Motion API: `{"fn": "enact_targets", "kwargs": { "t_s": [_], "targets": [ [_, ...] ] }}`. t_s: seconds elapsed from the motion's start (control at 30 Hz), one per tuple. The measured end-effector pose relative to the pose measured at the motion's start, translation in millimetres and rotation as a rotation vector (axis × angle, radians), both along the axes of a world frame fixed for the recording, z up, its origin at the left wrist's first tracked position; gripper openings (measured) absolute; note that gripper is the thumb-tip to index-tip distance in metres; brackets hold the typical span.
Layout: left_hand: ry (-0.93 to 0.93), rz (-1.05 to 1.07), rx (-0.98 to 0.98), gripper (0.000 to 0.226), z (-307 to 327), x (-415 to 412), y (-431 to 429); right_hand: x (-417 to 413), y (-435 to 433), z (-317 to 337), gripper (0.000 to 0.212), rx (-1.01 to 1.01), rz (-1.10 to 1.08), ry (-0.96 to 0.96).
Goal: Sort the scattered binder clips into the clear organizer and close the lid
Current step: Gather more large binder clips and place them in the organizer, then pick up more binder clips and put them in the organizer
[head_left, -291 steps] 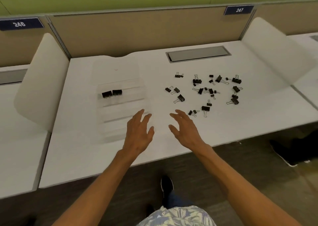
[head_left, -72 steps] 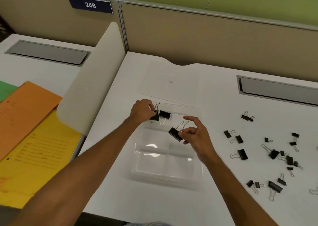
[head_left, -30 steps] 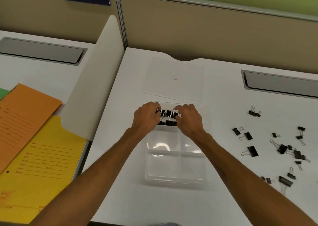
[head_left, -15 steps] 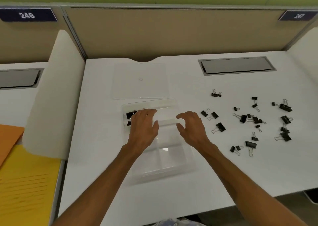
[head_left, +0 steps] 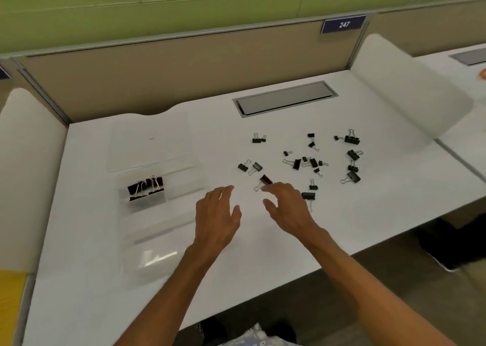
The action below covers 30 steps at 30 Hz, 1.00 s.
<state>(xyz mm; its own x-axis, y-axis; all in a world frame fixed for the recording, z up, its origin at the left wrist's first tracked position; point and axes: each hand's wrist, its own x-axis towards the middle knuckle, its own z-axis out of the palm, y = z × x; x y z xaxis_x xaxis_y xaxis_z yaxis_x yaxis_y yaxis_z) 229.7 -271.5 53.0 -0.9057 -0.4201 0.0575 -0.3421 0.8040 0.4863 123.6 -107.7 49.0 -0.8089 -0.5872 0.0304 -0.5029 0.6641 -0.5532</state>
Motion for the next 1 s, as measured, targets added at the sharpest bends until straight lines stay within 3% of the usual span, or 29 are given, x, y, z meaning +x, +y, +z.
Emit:
{"fn": "enact_targets", "kwargs": {
  "t_s": [0.43, 1.0],
  "targets": [
    [-0.034, 0.026, 0.035, 0.050, 11.7, -21.5, 152.4, -7.9, 176.0, 6.8, 0.050, 0.137, -0.035, 0.065],
    [-0.050, -0.045, 0.045, 0.046, -12.5, -144.8, 204.5, -122.3, 241.8, -12.6, 0.047, 0.128, -0.156, 0.008]
  ]
}}
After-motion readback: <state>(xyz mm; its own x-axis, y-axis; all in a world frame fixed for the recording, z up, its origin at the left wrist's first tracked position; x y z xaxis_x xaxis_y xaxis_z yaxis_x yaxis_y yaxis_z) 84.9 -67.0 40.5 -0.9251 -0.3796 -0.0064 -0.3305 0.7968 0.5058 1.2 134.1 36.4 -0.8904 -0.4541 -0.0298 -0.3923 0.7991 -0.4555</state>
